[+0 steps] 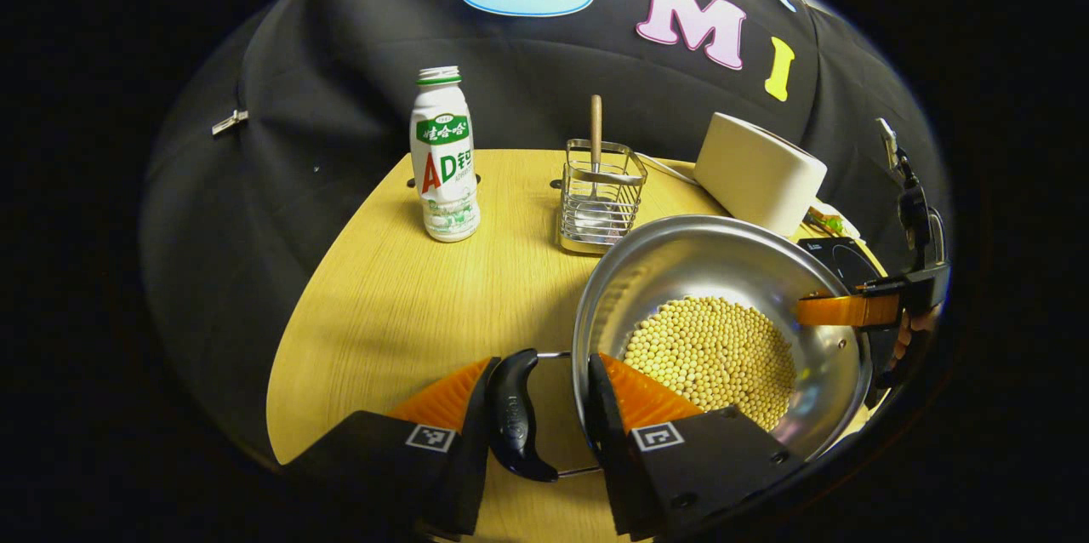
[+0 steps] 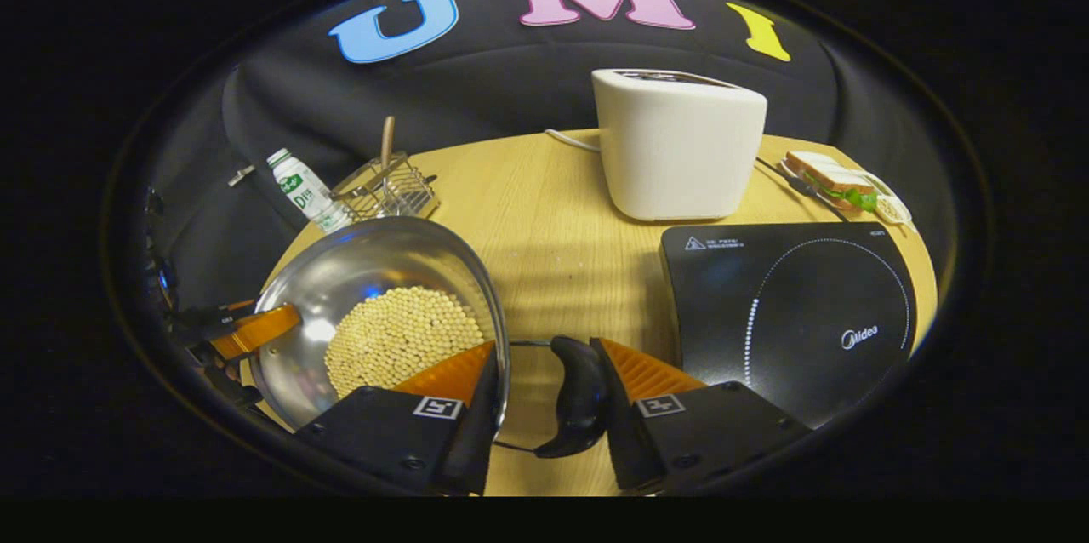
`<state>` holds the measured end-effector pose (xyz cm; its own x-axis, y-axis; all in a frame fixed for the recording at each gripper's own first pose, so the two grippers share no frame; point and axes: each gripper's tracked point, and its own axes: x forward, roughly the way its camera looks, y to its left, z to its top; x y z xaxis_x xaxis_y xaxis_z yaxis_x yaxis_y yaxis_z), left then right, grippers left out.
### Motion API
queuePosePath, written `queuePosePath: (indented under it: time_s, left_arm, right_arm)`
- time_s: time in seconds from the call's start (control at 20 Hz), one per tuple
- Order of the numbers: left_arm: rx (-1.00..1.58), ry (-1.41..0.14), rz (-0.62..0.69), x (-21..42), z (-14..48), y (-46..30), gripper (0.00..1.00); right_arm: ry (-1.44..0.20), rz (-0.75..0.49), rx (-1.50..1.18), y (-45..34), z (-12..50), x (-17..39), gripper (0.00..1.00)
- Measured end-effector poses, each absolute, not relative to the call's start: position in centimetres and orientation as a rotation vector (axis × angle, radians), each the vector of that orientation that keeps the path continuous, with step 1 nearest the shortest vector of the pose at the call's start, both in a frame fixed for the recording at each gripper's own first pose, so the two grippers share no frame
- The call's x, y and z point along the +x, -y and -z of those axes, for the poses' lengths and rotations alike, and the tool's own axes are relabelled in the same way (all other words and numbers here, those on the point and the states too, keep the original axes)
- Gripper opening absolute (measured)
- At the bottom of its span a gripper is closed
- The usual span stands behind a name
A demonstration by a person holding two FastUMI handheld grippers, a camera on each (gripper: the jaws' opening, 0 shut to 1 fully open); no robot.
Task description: First push the handle of the pot to place it horizontally, then grasp the pot with both hands and set it on the induction cooktop.
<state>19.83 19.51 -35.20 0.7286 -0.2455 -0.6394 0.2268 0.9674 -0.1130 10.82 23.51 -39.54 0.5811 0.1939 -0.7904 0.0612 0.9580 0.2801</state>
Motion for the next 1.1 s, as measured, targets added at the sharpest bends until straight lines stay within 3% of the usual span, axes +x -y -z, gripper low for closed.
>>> queuePosePath:
  time_s: [0.25, 0.3, 0.35, 0.4, 1.1]
  left_arm:
    - [-0.053, -0.715, 0.242, 19.2, 35.0, -19.3, 0.57]
    - [-0.056, -0.716, 0.241, 18.9, 34.7, -19.4, 0.57]
    - [-0.052, -0.704, 0.238, 18.6, 34.2, -19.5, 0.56]
    - [-0.040, -0.695, 0.237, 18.5, 33.6, -19.6, 0.55]
    - [0.009, -0.685, 0.264, 16.4, 25.6, -11.7, 0.54]
  right_arm:
    - [-0.968, -0.095, 0.273, -23.3, 39.5, 10.0, 0.53]
    - [-0.962, -0.098, 0.271, -23.3, 39.2, 9.9, 0.57]
    - [-0.958, -0.100, 0.273, -23.2, 38.9, 9.9, 0.53]
    - [-0.956, -0.103, 0.279, -23.2, 38.6, 9.8, 0.57]
    - [-0.930, -0.087, 0.320, -14.4, 32.3, 8.3, 0.56]
